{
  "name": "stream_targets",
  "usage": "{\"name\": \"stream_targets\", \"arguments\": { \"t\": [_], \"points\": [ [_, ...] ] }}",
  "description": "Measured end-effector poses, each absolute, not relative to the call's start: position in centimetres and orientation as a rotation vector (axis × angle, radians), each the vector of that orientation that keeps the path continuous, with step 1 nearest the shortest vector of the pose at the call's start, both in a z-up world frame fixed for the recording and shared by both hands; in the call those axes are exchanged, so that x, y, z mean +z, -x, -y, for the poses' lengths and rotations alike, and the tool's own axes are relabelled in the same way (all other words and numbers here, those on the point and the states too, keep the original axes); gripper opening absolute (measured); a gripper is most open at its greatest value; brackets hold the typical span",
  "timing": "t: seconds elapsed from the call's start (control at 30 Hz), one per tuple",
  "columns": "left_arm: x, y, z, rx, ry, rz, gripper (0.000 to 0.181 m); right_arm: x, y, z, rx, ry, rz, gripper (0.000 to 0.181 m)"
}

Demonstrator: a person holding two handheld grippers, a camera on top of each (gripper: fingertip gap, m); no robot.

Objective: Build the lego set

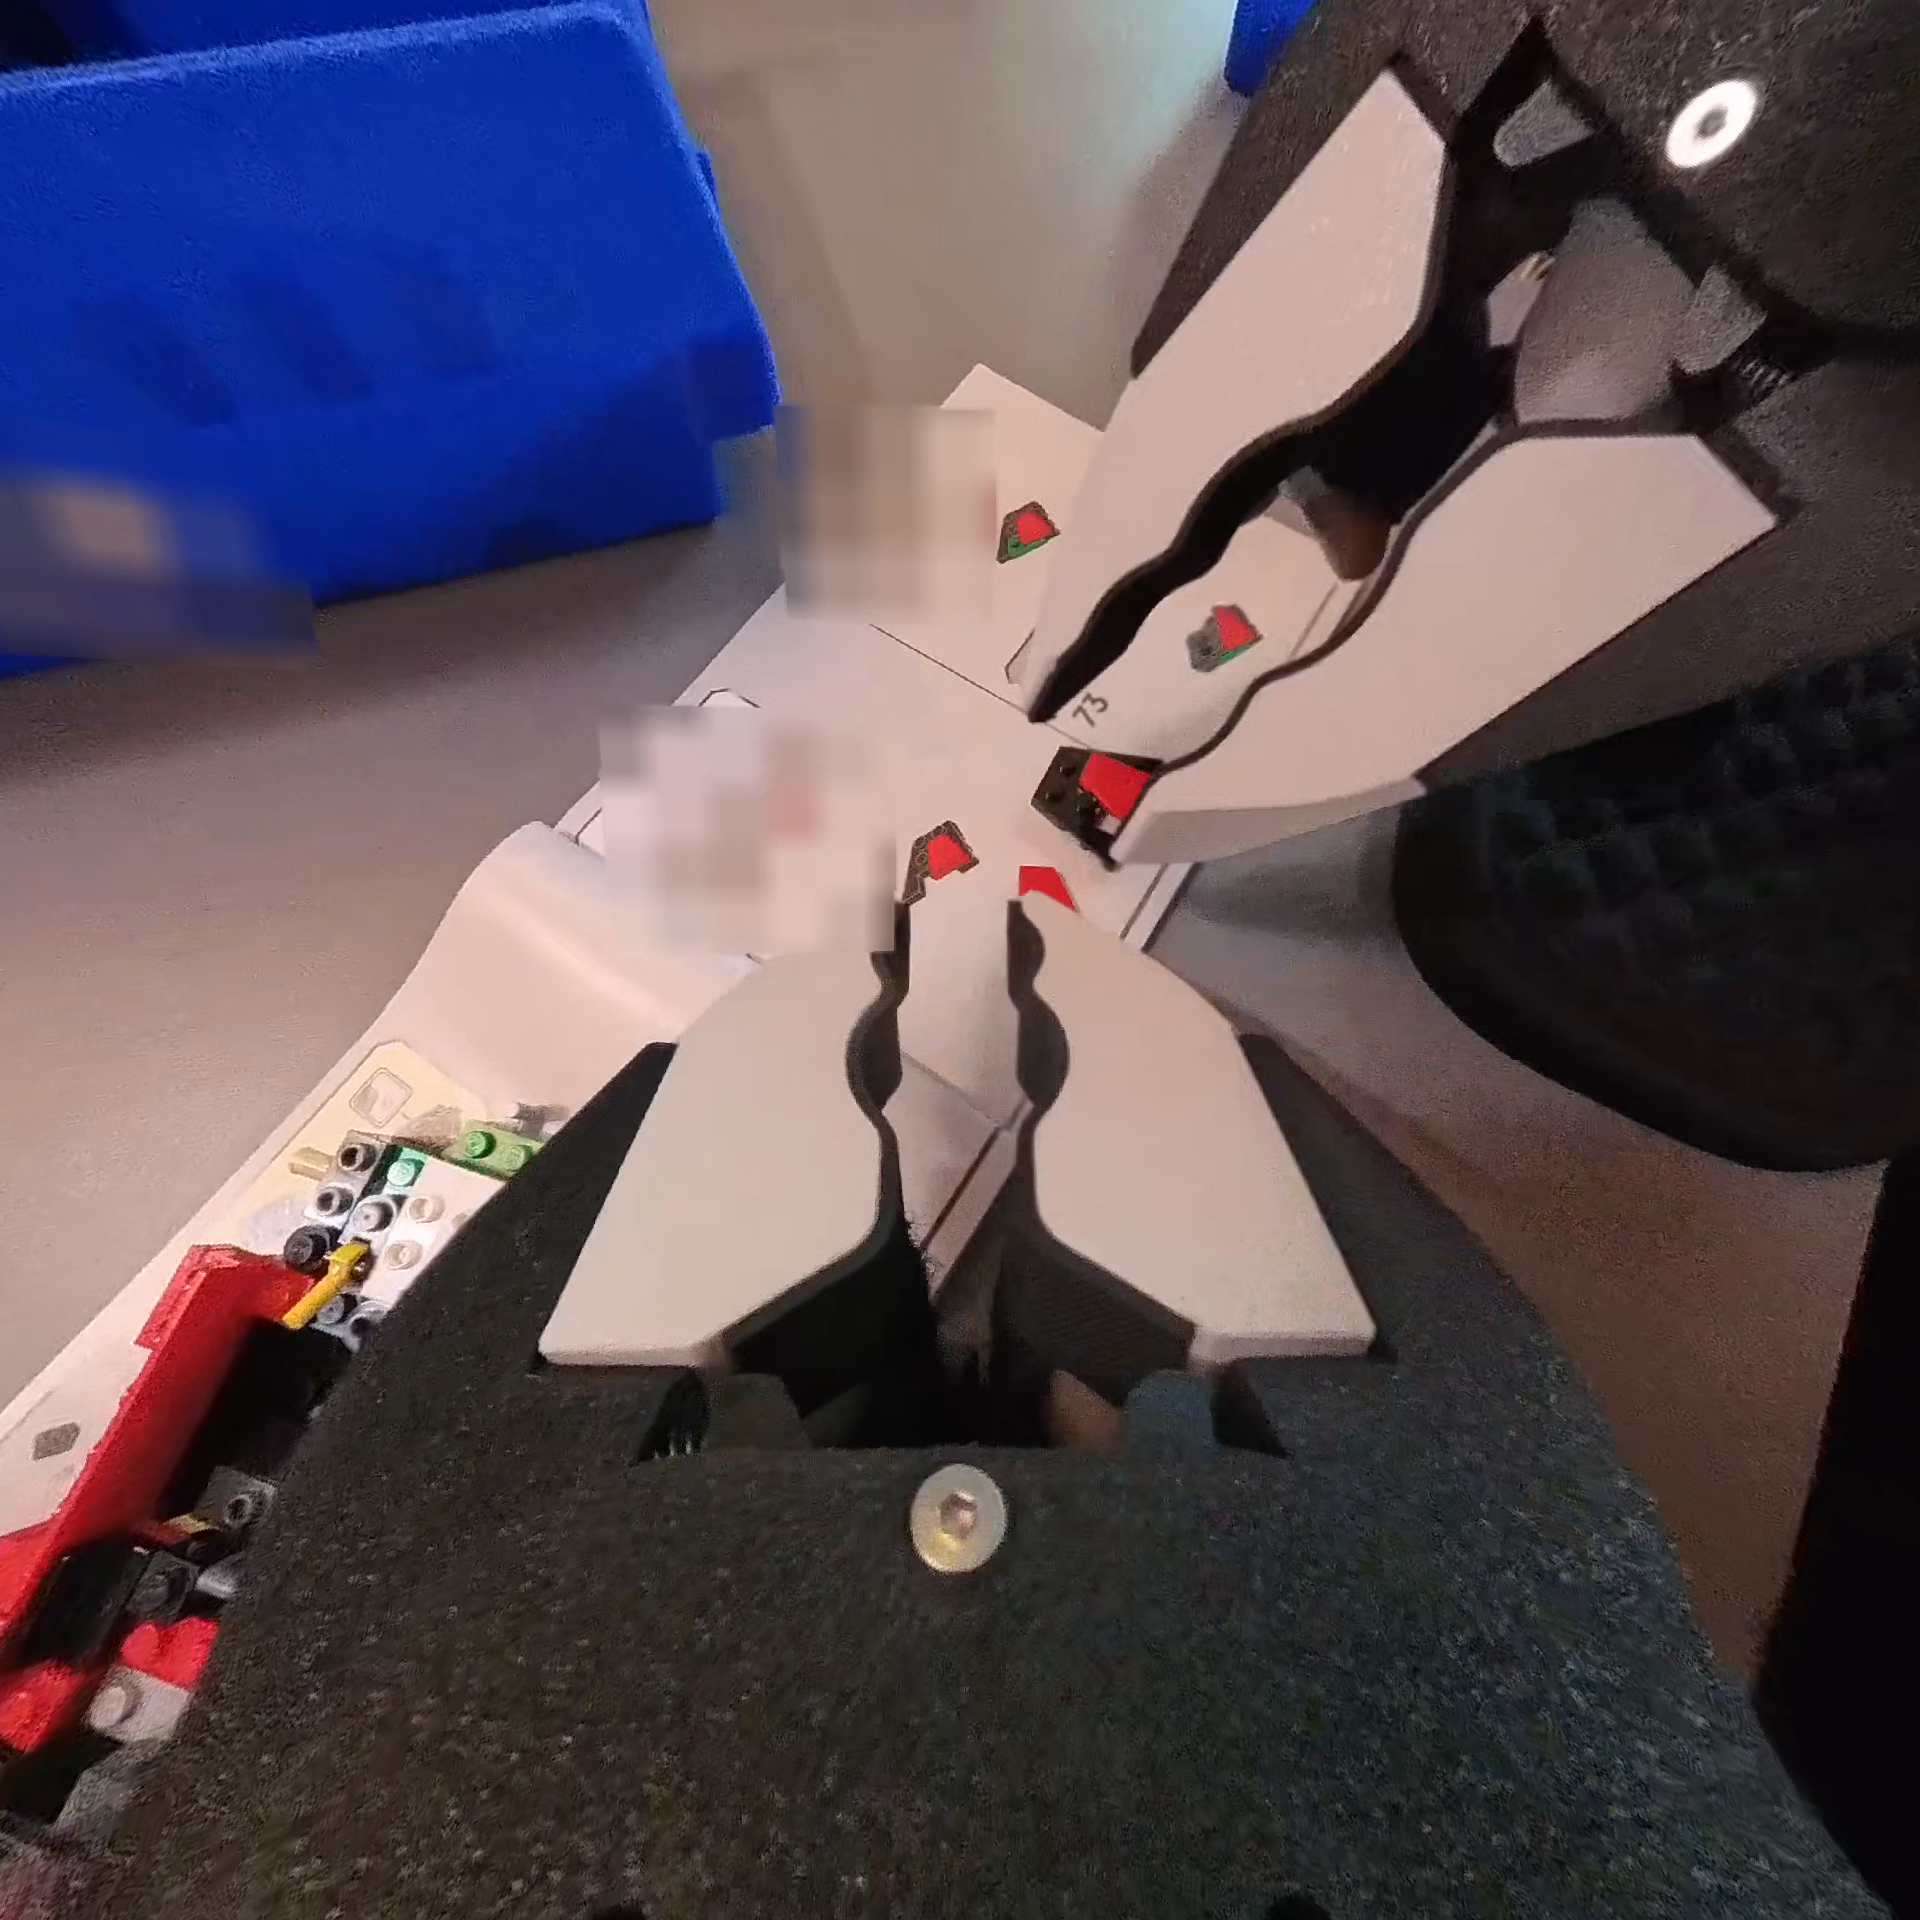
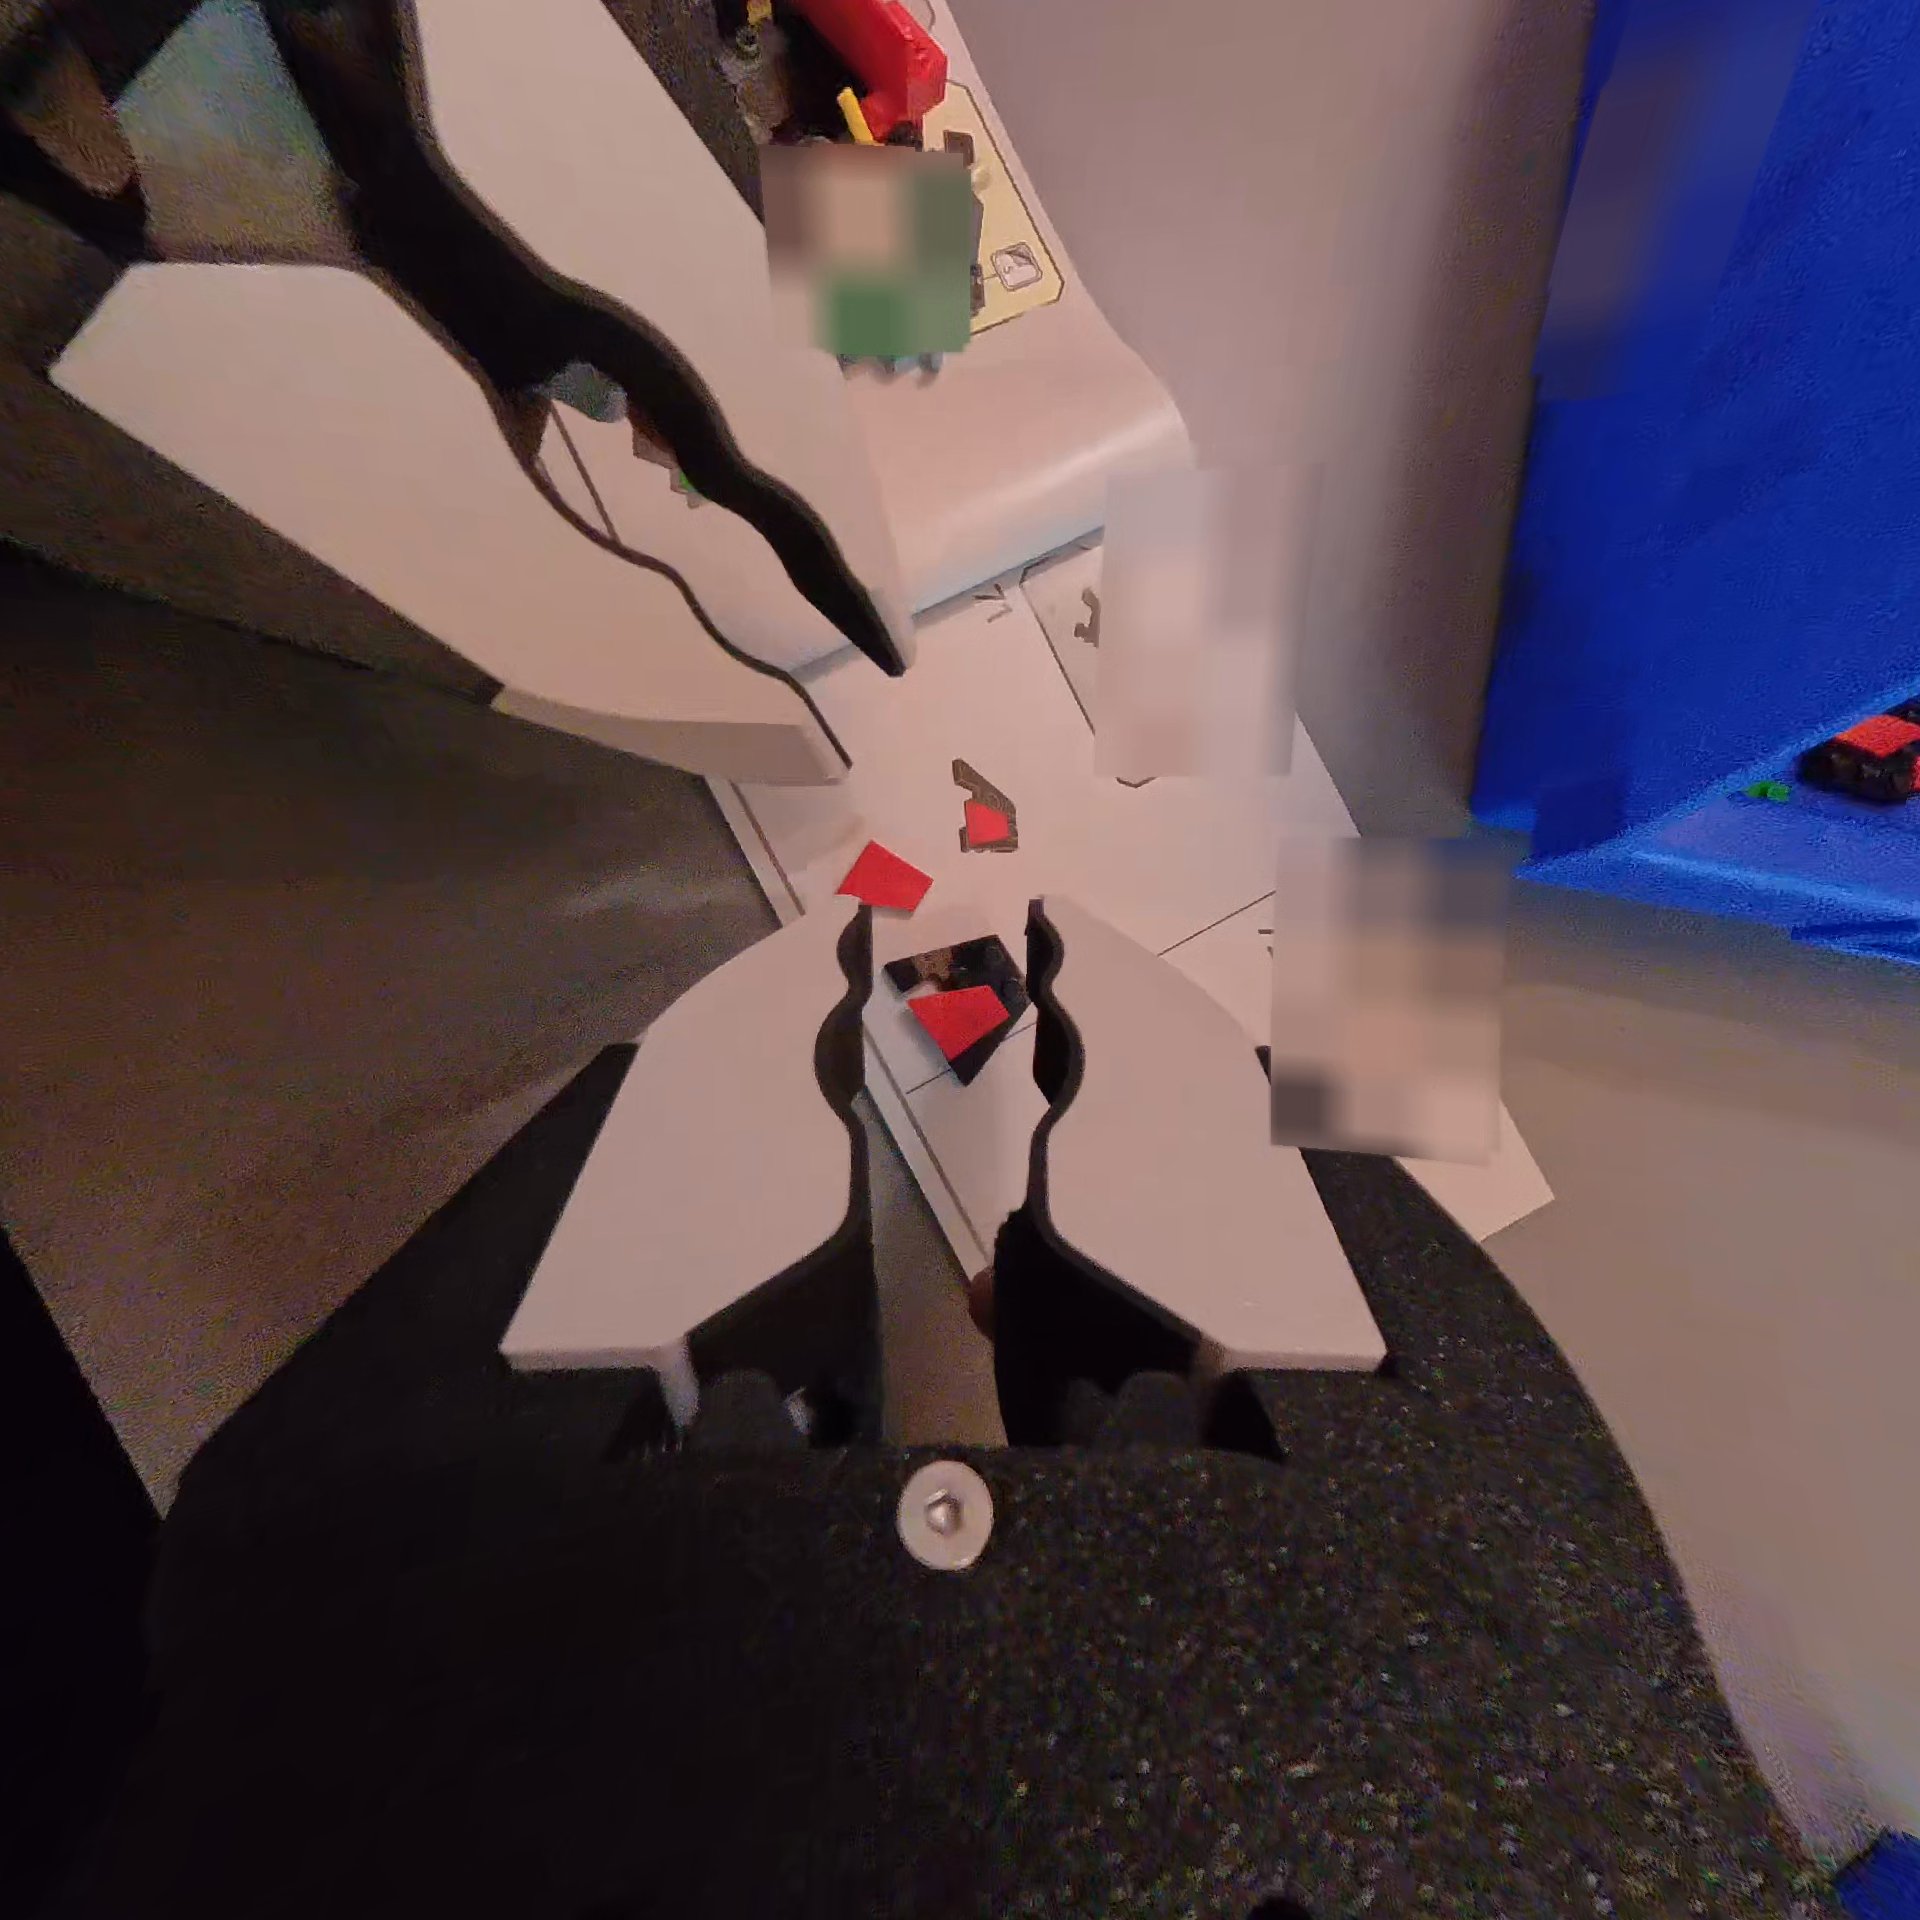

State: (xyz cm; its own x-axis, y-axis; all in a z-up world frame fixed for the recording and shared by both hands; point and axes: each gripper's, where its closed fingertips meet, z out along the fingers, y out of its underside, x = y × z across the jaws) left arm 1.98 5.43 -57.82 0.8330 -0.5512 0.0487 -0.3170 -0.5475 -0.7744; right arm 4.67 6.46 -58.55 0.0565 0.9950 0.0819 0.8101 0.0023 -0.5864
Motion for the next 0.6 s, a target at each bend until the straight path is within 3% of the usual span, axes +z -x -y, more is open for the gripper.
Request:
{"name": "stream_targets", "arguments": {
  "t": [0.6],
  "points": [
    [-59.4, -6.3, -6.2, -0.378, 2.138, -0.876, 0.0, -60.9, -6.5, -6.7, 0.485, 1.623, 1.912, 0.025]
  ]
}}
